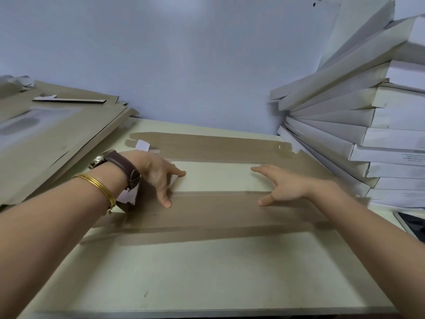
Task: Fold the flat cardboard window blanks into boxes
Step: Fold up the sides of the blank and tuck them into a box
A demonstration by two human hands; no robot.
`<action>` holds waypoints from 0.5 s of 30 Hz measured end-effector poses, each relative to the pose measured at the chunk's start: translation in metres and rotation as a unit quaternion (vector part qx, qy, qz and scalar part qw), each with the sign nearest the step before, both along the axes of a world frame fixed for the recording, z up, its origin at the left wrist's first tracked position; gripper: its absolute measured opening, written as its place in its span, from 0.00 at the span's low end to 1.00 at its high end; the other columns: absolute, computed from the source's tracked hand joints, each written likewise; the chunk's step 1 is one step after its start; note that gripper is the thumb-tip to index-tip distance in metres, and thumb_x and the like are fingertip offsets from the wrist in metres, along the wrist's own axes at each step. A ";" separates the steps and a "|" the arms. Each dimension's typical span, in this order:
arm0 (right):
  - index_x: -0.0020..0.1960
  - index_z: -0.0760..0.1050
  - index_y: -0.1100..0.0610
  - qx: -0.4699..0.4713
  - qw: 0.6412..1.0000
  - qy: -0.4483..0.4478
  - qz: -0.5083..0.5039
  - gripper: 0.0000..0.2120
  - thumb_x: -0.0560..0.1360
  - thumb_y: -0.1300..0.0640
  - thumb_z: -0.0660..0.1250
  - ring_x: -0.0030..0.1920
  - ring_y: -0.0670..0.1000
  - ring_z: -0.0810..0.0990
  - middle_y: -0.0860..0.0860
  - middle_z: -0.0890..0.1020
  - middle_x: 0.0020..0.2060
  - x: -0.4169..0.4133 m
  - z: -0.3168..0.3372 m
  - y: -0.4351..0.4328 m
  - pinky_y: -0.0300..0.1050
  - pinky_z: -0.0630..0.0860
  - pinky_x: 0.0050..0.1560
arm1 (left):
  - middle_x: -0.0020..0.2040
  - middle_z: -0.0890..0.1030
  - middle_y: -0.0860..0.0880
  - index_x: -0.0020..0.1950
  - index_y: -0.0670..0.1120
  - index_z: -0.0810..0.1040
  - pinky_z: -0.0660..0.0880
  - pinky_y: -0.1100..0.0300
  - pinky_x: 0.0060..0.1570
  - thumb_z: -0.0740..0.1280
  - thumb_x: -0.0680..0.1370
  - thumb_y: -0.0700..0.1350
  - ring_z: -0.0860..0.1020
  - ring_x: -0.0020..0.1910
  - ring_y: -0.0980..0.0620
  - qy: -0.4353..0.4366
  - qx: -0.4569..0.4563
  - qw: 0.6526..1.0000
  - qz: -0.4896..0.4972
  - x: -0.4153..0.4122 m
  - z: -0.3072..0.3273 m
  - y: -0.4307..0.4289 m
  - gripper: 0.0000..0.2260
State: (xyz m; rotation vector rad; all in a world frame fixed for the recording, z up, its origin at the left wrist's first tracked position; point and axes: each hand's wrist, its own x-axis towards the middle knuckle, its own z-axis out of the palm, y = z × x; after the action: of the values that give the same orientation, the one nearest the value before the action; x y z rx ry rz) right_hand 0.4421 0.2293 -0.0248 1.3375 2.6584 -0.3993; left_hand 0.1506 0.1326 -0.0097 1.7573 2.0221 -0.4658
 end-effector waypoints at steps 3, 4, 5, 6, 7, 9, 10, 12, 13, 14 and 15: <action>0.79 0.47 0.48 -0.039 0.998 -0.039 -0.007 0.52 0.67 0.49 0.78 0.78 0.48 0.48 0.49 0.48 0.78 0.007 0.005 0.006 0.41 0.49 0.75 | 0.80 0.48 0.54 0.78 0.59 0.49 0.52 0.55 0.73 0.77 0.69 0.50 0.51 0.78 0.49 -0.010 -0.010 1.000 -0.010 -0.002 0.003 0.001 0.47; 0.79 0.46 0.46 -0.058 0.997 -0.050 -0.011 0.54 0.66 0.49 0.79 0.78 0.47 0.46 0.48 0.45 0.78 0.010 0.006 0.007 0.40 0.48 0.75 | 0.80 0.47 0.54 0.78 0.59 0.50 0.52 0.55 0.74 0.77 0.69 0.48 0.51 0.78 0.49 -0.018 -0.009 1.000 -0.008 -0.004 0.003 0.002 0.46; 0.79 0.46 0.44 -0.071 0.996 -0.058 -0.012 0.55 0.65 0.49 0.80 0.78 0.46 0.44 0.47 0.44 0.78 0.014 0.006 0.009 0.39 0.47 0.74 | 0.80 0.47 0.54 0.78 0.60 0.50 0.52 0.54 0.74 0.77 0.70 0.47 0.50 0.78 0.49 -0.027 -0.009 1.000 -0.006 -0.006 0.003 0.002 0.46; 0.79 0.47 0.43 -0.076 0.995 -0.063 -0.012 0.55 0.64 0.48 0.80 0.78 0.46 0.43 0.47 0.42 0.78 0.018 0.006 0.011 0.39 0.46 0.74 | 0.80 0.47 0.54 0.78 0.60 0.50 0.51 0.53 0.75 0.77 0.70 0.46 0.50 0.78 0.49 -0.036 -0.011 0.999 -0.005 -0.008 0.003 0.001 0.46; 0.78 0.47 0.42 -0.075 0.995 -0.070 -0.010 0.55 0.64 0.46 0.80 0.78 0.46 0.42 0.47 0.42 0.78 0.021 0.005 0.013 0.40 0.45 0.74 | 0.80 0.47 0.54 0.78 0.61 0.51 0.51 0.53 0.75 0.77 0.70 0.46 0.50 0.78 0.48 -0.044 -0.011 0.999 -0.003 -0.010 0.003 0.000 0.46; 0.78 0.47 0.42 -0.069 0.994 -0.083 -0.006 0.55 0.63 0.41 0.78 0.77 0.47 0.39 0.47 0.42 0.78 0.028 0.002 0.016 0.45 0.43 0.76 | 0.79 0.48 0.54 0.77 0.61 0.52 0.51 0.52 0.75 0.76 0.70 0.45 0.50 0.78 0.47 -0.060 -0.013 0.998 -0.001 -0.012 0.003 0.000 0.45; 0.78 0.48 0.42 -0.075 0.994 -0.085 -0.006 0.54 0.63 0.39 0.77 0.78 0.46 0.40 0.47 0.42 0.79 0.031 0.000 0.017 0.45 0.43 0.77 | 0.79 0.48 0.54 0.77 0.61 0.52 0.52 0.52 0.75 0.77 0.70 0.45 0.51 0.78 0.47 -0.066 -0.014 0.998 0.000 -0.013 0.002 0.000 0.45; 0.78 0.49 0.41 -0.094 0.993 -0.072 -0.004 0.54 0.62 0.35 0.75 0.78 0.45 0.42 0.47 0.45 0.79 0.036 -0.005 0.018 0.43 0.44 0.76 | 0.79 0.48 0.55 0.77 0.60 0.53 0.52 0.53 0.75 0.77 0.69 0.46 0.51 0.78 0.48 -0.060 -0.007 0.998 -0.004 -0.013 0.003 -0.001 0.45; 0.78 0.49 0.42 -0.098 0.993 -0.065 0.001 0.54 0.60 0.32 0.73 0.78 0.45 0.43 0.48 0.45 0.79 0.038 -0.007 0.017 0.42 0.44 0.76 | 0.79 0.48 0.56 0.77 0.59 0.54 0.52 0.53 0.75 0.78 0.68 0.46 0.51 0.78 0.49 -0.048 0.002 0.999 -0.009 -0.014 0.004 -0.001 0.45; 0.78 0.49 0.42 -0.094 0.994 -0.061 0.007 0.55 0.58 0.30 0.71 0.78 0.45 0.44 0.48 0.46 0.79 0.039 -0.009 0.017 0.41 0.44 0.75 | 0.79 0.48 0.56 0.77 0.59 0.56 0.51 0.52 0.75 0.78 0.68 0.47 0.51 0.78 0.50 -0.034 0.014 0.999 -0.012 -0.013 0.004 0.000 0.45; 0.78 0.49 0.43 -0.085 0.994 -0.061 0.012 0.57 0.57 0.28 0.69 0.78 0.45 0.44 0.49 0.47 0.79 0.039 -0.010 0.017 0.40 0.44 0.75 | 0.79 0.49 0.56 0.77 0.58 0.57 0.50 0.49 0.75 0.79 0.66 0.47 0.53 0.77 0.51 -0.017 0.029 0.999 -0.012 -0.013 0.004 0.000 0.45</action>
State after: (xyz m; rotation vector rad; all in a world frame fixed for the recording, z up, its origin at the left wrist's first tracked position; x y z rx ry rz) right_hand 0.4810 0.2463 -0.0346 1.2370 2.4759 -0.5110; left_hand 0.1380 0.1330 -0.0056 1.8133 2.0124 -0.3848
